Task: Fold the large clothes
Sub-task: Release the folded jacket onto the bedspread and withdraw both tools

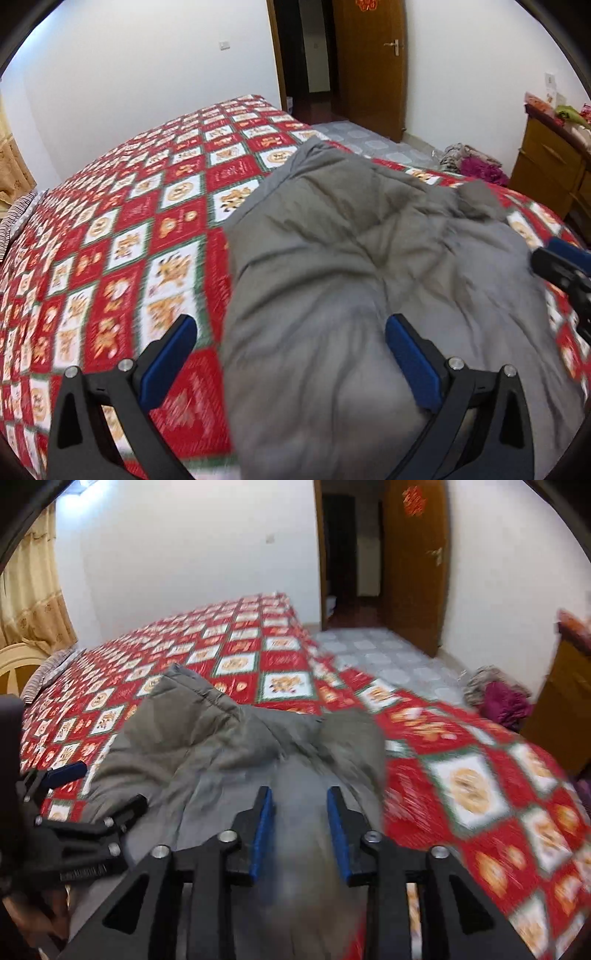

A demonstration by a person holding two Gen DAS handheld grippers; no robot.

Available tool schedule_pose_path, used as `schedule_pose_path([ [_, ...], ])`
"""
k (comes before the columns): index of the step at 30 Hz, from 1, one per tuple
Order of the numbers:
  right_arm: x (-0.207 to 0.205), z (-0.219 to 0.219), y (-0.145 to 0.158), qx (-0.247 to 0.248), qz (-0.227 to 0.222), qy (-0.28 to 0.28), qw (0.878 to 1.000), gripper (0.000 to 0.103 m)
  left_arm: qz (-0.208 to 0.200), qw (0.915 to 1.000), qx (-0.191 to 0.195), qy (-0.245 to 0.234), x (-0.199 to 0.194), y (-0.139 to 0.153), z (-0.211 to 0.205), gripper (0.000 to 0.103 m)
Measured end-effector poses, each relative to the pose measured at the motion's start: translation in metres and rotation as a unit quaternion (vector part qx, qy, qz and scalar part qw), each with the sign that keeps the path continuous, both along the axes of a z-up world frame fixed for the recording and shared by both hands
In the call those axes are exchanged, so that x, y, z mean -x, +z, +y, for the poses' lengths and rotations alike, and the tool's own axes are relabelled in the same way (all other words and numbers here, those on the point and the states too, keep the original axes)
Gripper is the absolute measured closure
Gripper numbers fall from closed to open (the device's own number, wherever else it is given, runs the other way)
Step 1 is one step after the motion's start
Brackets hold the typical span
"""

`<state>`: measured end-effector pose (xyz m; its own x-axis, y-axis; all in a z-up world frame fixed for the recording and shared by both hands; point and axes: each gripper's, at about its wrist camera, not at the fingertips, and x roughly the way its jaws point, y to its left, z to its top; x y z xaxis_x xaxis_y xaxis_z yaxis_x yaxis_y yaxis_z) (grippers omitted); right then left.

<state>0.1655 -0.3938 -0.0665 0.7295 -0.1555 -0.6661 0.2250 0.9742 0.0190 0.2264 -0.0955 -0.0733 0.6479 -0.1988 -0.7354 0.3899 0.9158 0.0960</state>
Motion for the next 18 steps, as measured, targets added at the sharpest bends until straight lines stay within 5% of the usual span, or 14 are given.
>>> schedule_pose_path([
  [7, 0.124, 0.045, 0.034, 0.035, -0.045, -0.016, 0.998, 0.026, -0.024, 0.9993, -0.009, -0.027, 0.082, 0.015, 0.029, 0.000],
  [18, 0.212, 0.091, 0.045, 0.009, -0.073, -0.018, 0.997, 0.024, -0.042, 0.9984, -0.022, -0.031, 0.168, 0.027, 0.058, 0.000],
])
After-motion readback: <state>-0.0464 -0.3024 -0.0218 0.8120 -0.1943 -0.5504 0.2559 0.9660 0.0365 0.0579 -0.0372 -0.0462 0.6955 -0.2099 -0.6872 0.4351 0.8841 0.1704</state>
